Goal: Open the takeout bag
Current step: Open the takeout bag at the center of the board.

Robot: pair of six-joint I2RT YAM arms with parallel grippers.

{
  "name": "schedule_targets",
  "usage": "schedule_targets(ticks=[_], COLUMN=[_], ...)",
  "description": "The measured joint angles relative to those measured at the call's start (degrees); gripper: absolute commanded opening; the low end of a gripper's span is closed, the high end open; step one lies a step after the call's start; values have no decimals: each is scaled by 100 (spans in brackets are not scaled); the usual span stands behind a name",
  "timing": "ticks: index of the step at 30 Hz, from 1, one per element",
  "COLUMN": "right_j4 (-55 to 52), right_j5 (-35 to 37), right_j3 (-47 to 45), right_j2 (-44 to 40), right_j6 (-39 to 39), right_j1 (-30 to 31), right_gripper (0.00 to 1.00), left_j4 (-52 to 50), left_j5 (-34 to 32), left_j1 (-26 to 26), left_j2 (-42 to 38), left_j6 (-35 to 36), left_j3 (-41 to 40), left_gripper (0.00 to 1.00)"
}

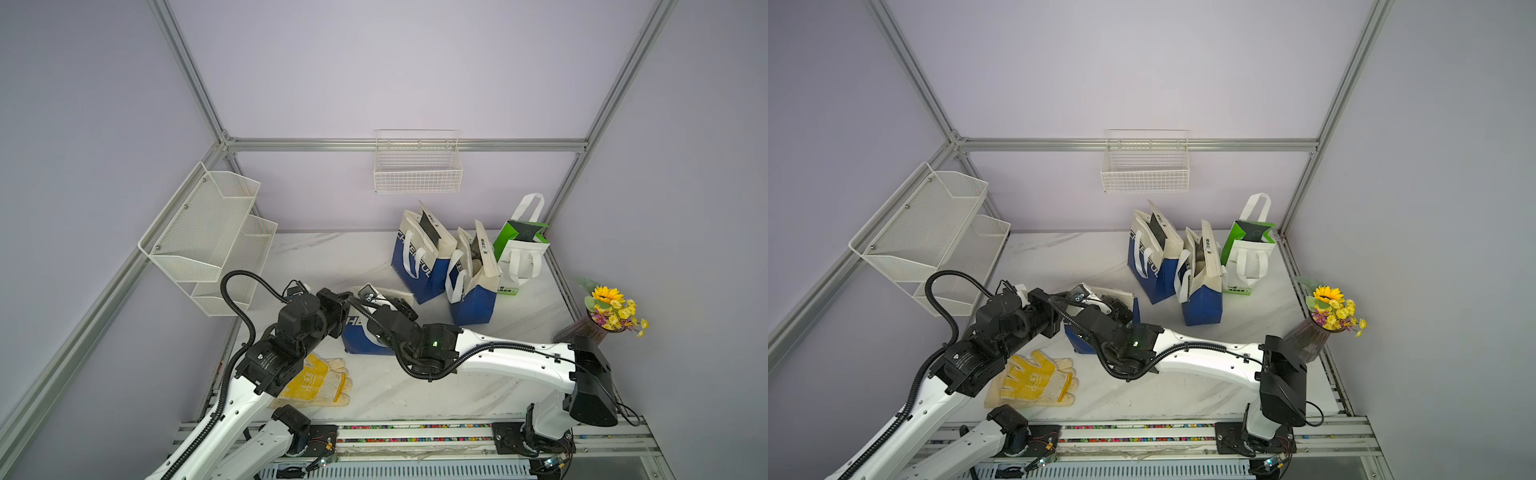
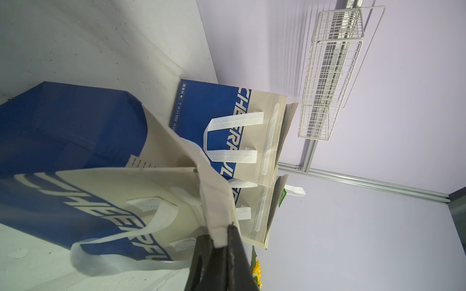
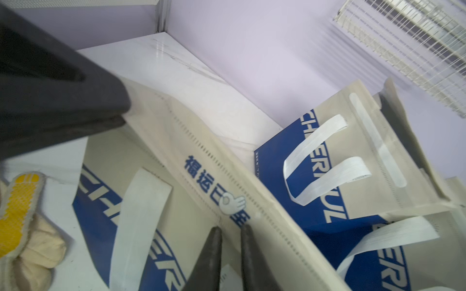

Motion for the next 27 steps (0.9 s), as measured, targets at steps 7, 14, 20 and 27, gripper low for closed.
schedule_targets(ticks=[7, 14, 20, 27], right_j4=[-26, -66, -90, -195], right_j5=[-409, -1720, -2293, -2509], right_j3=[0, -125, -155, -328], right_j2=[-155, -601, -682, -846], right_j6=[79, 358, 678, 874], right_j1=[-168, -713, -874, -896], right_gripper=[0, 0, 0, 51], left_j4=[-42, -55, 42, 199], left_j5=[44, 271, 376, 120], left_j1=[0, 0, -376, -535], left_j2=[170, 577, 822, 566], left_j6=[83, 505, 743, 785], left_j3=[162, 485, 660, 575], left_gripper=[0, 61, 56, 59])
